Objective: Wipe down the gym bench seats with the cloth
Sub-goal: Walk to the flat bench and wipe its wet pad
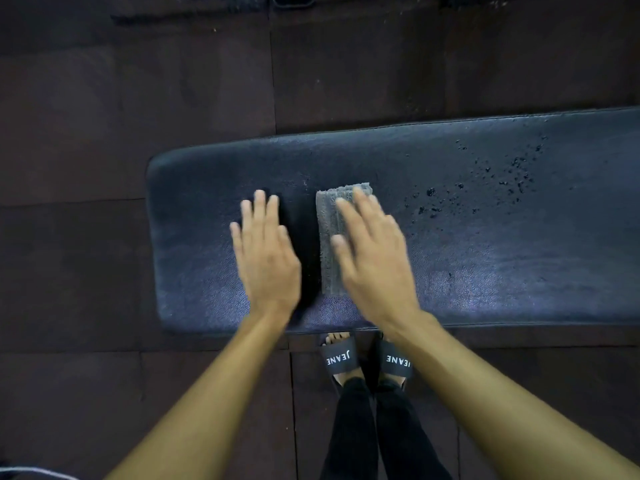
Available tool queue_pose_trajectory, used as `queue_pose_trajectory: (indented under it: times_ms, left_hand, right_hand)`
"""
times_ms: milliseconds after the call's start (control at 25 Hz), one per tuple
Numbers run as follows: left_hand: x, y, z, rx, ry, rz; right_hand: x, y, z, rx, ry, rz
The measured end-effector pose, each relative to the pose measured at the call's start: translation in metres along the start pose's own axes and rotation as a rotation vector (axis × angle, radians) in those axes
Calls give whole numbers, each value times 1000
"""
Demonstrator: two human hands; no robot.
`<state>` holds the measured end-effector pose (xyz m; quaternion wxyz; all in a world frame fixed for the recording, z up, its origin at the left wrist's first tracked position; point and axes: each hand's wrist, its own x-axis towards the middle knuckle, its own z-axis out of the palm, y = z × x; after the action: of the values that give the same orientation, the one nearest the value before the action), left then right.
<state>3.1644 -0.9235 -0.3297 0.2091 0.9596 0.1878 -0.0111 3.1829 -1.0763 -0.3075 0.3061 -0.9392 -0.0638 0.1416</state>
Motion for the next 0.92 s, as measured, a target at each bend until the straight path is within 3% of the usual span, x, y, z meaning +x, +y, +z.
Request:
queue_pose_trajectory:
  times_ms: [120,240,400,520,760,920]
  left_hand:
    - [3,-31,4,184,-84,85]
    - [2,-27,8,219,-37,96]
    - [1,-14,14,186,22,91]
    - [-11,32,37,147,-4,235]
    - [-24,56,55,237,-6,168]
    - [-17,58,52,59,33,166]
  right_hand:
    - [12,-17,40,-246,-4,-5]
    - [41,-11,47,-338,80,-37]
    - [86,14,17,-339,98,-112]
    - [105,55,-23,-363,97,11]
    - [2,121,-53,-384,115,111]
    - [-80,81,1,-408,64,-88]
